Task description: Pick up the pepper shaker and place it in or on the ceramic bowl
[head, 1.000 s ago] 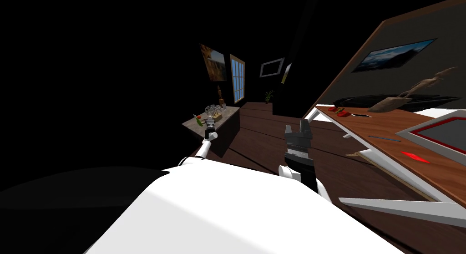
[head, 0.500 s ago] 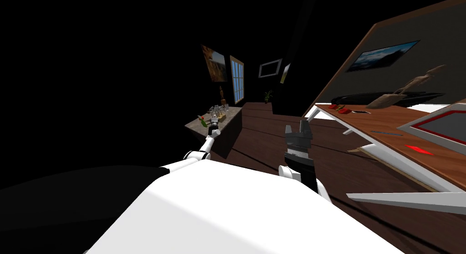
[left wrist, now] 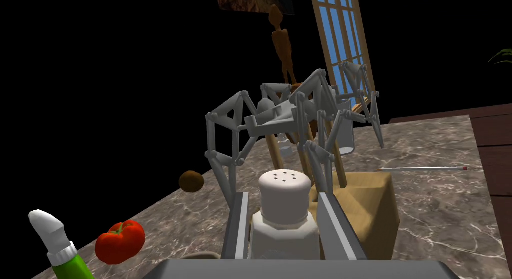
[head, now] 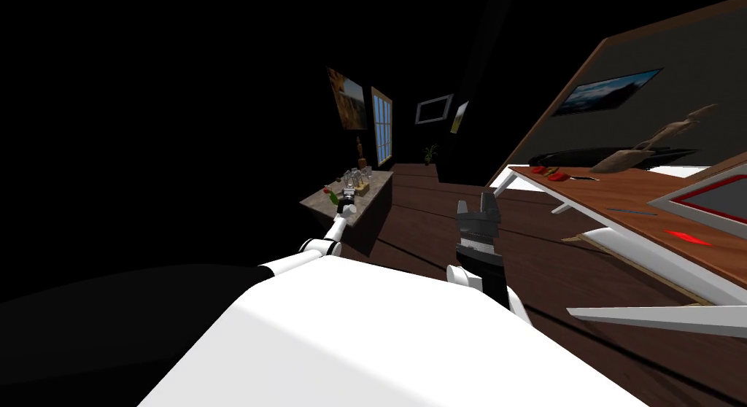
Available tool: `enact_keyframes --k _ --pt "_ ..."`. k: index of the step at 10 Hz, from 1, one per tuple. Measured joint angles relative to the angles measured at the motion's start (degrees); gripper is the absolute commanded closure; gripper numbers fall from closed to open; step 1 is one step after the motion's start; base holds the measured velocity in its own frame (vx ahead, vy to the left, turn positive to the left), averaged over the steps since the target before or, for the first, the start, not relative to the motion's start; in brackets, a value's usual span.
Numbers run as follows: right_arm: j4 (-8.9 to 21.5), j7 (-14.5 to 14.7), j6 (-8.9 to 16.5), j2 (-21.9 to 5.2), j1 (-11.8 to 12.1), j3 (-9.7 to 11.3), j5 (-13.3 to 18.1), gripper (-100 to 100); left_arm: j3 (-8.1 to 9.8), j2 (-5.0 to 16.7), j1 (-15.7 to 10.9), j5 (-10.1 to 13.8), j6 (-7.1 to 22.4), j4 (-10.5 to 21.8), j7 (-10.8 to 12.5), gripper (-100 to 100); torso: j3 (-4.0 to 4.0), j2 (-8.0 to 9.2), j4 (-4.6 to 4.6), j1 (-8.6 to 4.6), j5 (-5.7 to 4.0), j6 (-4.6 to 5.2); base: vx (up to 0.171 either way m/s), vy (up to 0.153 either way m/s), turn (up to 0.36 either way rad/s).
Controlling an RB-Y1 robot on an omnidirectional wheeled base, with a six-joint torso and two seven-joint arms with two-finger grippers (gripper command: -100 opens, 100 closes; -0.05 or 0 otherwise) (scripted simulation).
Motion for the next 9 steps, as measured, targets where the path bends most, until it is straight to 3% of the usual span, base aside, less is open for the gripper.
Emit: enact_keyframes --k 1,3,5,7,8,9 --pt "0.00 0.00 0.00 0.01 0.00 0.01 0.00 0 -0.24 0.20 -0.92 -0.01 -0.10 1.49 0.22 100 -0.06 -0.12 -0.01 -0.40 -0.09 0.03 0.025 0.163 -0.008" --pt "0.00 0.00 0.00 0.00 0.00 0.00 0.00 0 -0.84 -0.51 -3.92 0.27 1.01 5.53 0.48 100 -0.09 -0.15 -0.03 0.06 -0.01 0.08 0.022 0.249 -0.064" --pt "0.00 0.00 0.00 -0.01 0.01 -0.01 0.00 0 -0.20 -1.32 -4.88 0.70 4.03 5.64 -0.20 100 -0.11 -0.21 -0.03 0.23 0.02 -0.01 0.029 0.309 -0.008" --pt "0.00 0.00 0.00 -0.01 0.00 -0.01 0.00 0 -0.47 -2.09 -6.59 1.05 5.84 7.98 -0.12 100 -0.06 -0.10 -0.03 0.35 0.08 -0.05 0.006 0.277 -0.009" --pt "0.00 0.00 0.00 -0.01 0.00 -0.01 0.00 0 -0.68 -2.28 -7.73 1.29 6.51 9.62 -0.01 100 -0.07 -0.14 -0.01 0.31 0.05 -0.05 0.024 0.187 -0.008" --pt "0.00 0.00 0.00 0.00 0.01 0.00 0.00 0 0.01 -2.86 -7.89 1.38 7.53 9.28 -0.56 100 -0.07 -0.13 -0.01 0.00 0.01 -0.04 0.006 0.175 0.028"
